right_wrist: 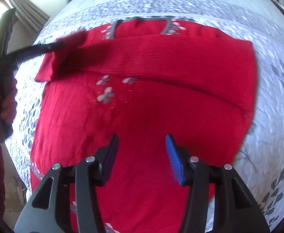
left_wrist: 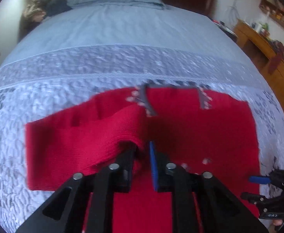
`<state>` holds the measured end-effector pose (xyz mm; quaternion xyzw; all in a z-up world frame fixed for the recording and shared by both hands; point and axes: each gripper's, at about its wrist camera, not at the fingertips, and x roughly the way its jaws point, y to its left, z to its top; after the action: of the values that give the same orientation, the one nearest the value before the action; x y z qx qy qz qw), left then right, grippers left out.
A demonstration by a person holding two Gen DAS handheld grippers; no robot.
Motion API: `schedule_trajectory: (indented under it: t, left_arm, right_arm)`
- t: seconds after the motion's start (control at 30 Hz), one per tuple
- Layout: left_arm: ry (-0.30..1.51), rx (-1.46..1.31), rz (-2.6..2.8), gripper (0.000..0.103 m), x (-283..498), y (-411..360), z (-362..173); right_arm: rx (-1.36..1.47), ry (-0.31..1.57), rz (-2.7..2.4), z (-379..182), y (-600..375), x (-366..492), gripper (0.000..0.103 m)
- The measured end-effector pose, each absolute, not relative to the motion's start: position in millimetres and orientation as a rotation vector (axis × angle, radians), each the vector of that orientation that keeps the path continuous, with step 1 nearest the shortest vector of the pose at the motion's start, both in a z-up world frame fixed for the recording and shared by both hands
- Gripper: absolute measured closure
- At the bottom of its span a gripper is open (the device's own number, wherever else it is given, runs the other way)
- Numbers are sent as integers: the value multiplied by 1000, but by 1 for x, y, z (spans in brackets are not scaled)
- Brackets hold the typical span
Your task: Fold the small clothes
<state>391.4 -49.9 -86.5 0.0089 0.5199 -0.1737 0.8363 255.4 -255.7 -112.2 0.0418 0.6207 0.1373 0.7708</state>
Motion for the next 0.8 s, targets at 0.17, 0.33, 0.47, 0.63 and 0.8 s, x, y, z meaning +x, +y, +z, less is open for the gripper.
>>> schedule_trajectory:
  t: [0.17,0.33,0.47,0.63,0.8]
  left_arm:
    - [1123,-47,-644,47,362,-81,-78]
    - [1097,-175,-409,45,361,13,-70]
    - [1135,-138,-140,45,370,78,-81]
    - [1209,-140,-2,45,393,121,-103]
    - [1284,-143,20,47,413,130,-135]
  right_arm:
    - [106,1356,270,-116,-272,256,52]
    - [110,1340,309,-108,-255,271,52]
    - [72,1325,357,-102,-206,309,52]
    - [9,1308,455,-100,-131,345,52]
    - [-30,1332,543,-106,-59,375,53]
